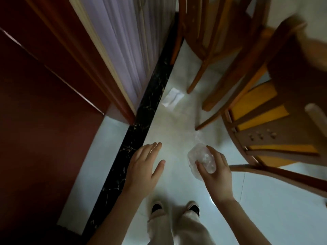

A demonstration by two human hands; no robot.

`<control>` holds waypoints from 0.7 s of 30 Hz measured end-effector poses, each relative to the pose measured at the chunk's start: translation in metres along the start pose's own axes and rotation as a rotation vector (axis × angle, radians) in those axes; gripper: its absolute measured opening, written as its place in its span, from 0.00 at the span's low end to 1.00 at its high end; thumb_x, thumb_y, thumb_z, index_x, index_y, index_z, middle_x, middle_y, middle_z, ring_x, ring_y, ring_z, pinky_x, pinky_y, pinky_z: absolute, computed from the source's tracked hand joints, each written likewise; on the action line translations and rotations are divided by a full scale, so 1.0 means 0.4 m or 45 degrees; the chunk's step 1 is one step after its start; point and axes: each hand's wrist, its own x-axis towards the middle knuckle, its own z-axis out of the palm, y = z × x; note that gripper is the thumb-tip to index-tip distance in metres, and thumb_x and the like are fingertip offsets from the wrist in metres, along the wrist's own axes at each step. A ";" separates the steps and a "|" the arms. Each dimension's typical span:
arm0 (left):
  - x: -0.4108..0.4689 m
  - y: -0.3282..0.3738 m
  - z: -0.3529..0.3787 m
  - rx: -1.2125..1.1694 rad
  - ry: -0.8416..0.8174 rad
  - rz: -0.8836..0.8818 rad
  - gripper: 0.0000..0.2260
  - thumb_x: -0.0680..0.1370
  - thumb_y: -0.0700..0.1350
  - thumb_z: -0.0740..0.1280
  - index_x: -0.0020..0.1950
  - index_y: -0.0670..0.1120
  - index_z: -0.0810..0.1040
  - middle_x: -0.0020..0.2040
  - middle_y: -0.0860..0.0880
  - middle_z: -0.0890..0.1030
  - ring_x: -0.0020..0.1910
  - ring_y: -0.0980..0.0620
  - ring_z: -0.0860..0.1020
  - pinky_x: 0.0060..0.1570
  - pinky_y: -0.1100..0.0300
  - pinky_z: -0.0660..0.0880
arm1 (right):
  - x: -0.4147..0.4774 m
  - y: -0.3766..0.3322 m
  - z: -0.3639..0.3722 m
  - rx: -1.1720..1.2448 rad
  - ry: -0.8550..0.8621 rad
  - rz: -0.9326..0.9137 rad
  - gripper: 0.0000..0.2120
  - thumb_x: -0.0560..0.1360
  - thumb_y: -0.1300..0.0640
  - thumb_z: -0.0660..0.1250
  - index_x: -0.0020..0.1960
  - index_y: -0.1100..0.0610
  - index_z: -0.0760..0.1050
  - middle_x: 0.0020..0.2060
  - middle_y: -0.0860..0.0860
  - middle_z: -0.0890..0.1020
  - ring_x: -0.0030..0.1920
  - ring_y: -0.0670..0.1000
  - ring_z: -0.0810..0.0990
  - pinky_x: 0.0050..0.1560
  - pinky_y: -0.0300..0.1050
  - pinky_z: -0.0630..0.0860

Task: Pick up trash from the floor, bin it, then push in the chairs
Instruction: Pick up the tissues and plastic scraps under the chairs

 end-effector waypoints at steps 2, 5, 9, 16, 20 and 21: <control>0.032 -0.015 -0.026 0.013 -0.019 0.025 0.23 0.79 0.54 0.59 0.71 0.45 0.71 0.67 0.48 0.75 0.67 0.47 0.71 0.63 0.47 0.71 | 0.033 -0.027 0.013 -0.022 0.021 -0.014 0.25 0.74 0.47 0.71 0.68 0.47 0.69 0.62 0.43 0.75 0.58 0.44 0.76 0.56 0.40 0.75; 0.097 -0.051 -0.036 0.034 -0.033 0.022 0.23 0.79 0.55 0.58 0.71 0.46 0.71 0.67 0.48 0.75 0.67 0.48 0.71 0.63 0.48 0.71 | 0.103 -0.039 0.047 -0.061 0.006 -0.005 0.25 0.73 0.44 0.70 0.67 0.49 0.70 0.60 0.45 0.76 0.56 0.45 0.77 0.54 0.37 0.76; 0.229 -0.108 -0.016 0.074 -0.054 0.032 0.23 0.79 0.55 0.59 0.71 0.46 0.71 0.66 0.49 0.75 0.66 0.49 0.71 0.64 0.51 0.70 | 0.225 -0.039 0.092 -0.054 0.016 0.026 0.25 0.73 0.48 0.72 0.68 0.50 0.70 0.60 0.42 0.75 0.55 0.42 0.75 0.51 0.32 0.72; 0.565 -0.227 0.084 0.056 -0.157 -0.005 0.23 0.79 0.56 0.57 0.72 0.48 0.69 0.67 0.50 0.75 0.67 0.51 0.70 0.64 0.54 0.69 | 0.529 0.037 0.180 -0.016 -0.006 0.239 0.24 0.71 0.36 0.64 0.64 0.44 0.71 0.59 0.37 0.72 0.57 0.38 0.72 0.58 0.32 0.69; 0.784 -0.314 0.168 0.122 -0.222 0.132 0.24 0.78 0.54 0.58 0.71 0.45 0.70 0.66 0.47 0.75 0.65 0.48 0.71 0.64 0.51 0.70 | 0.705 0.068 0.236 -0.017 0.013 0.263 0.28 0.71 0.41 0.66 0.69 0.47 0.69 0.63 0.43 0.72 0.59 0.40 0.68 0.55 0.28 0.63; 0.833 -0.337 0.190 0.126 -0.211 0.140 0.23 0.78 0.54 0.59 0.70 0.44 0.71 0.65 0.46 0.76 0.64 0.47 0.72 0.63 0.51 0.70 | 0.746 0.080 0.253 -0.024 0.007 0.281 0.26 0.73 0.44 0.69 0.69 0.48 0.69 0.64 0.46 0.73 0.59 0.41 0.69 0.54 0.27 0.62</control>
